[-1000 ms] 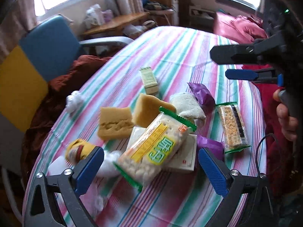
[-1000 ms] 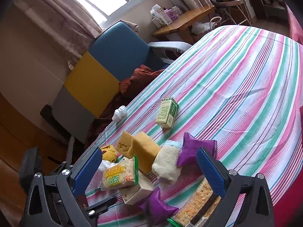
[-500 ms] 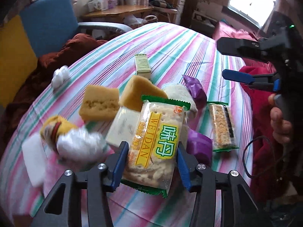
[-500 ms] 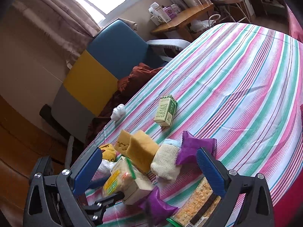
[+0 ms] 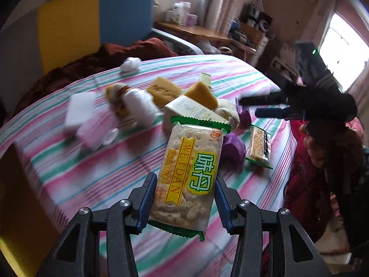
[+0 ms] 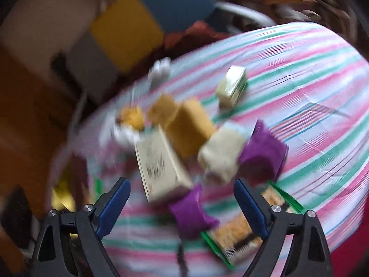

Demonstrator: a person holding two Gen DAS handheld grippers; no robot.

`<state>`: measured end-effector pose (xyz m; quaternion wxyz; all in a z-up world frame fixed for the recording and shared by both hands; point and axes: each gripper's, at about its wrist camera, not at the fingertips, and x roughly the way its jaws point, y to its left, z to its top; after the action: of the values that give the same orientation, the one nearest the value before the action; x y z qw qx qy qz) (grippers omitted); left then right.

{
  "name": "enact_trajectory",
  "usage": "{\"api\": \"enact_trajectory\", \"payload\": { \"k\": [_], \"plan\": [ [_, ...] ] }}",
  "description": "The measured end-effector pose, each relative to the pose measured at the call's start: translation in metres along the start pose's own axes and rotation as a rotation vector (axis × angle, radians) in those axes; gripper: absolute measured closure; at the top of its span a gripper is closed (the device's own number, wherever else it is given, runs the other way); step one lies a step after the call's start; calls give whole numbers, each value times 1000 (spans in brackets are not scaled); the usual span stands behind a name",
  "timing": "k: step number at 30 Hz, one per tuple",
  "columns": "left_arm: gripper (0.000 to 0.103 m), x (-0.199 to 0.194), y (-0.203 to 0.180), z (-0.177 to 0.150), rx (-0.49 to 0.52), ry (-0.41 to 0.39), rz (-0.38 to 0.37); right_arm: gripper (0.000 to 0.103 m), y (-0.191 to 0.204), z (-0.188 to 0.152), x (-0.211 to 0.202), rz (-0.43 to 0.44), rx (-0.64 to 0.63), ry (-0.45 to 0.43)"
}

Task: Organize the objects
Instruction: 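Carry the purple packet and WEIDAN packet over the gold tray with both tools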

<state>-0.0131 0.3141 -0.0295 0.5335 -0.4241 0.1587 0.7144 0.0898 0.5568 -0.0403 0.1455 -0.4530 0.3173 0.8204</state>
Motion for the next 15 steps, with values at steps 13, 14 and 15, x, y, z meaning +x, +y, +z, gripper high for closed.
{"api": "enact_trajectory", "payload": {
  "k": [13, 14, 15],
  "plan": [
    [54, -79, 40, -53, -158, -134, 59, 54, 36, -7, 69, -258, -225, 287],
    [54, -84, 45, -58, -171, -140, 65, 63, 36, -8, 73, -265, -226, 301],
    [54, -89, 50, -64, -191, -149, 77, 67, 36, -9, 75, -270, -225, 310]
  ]
}}
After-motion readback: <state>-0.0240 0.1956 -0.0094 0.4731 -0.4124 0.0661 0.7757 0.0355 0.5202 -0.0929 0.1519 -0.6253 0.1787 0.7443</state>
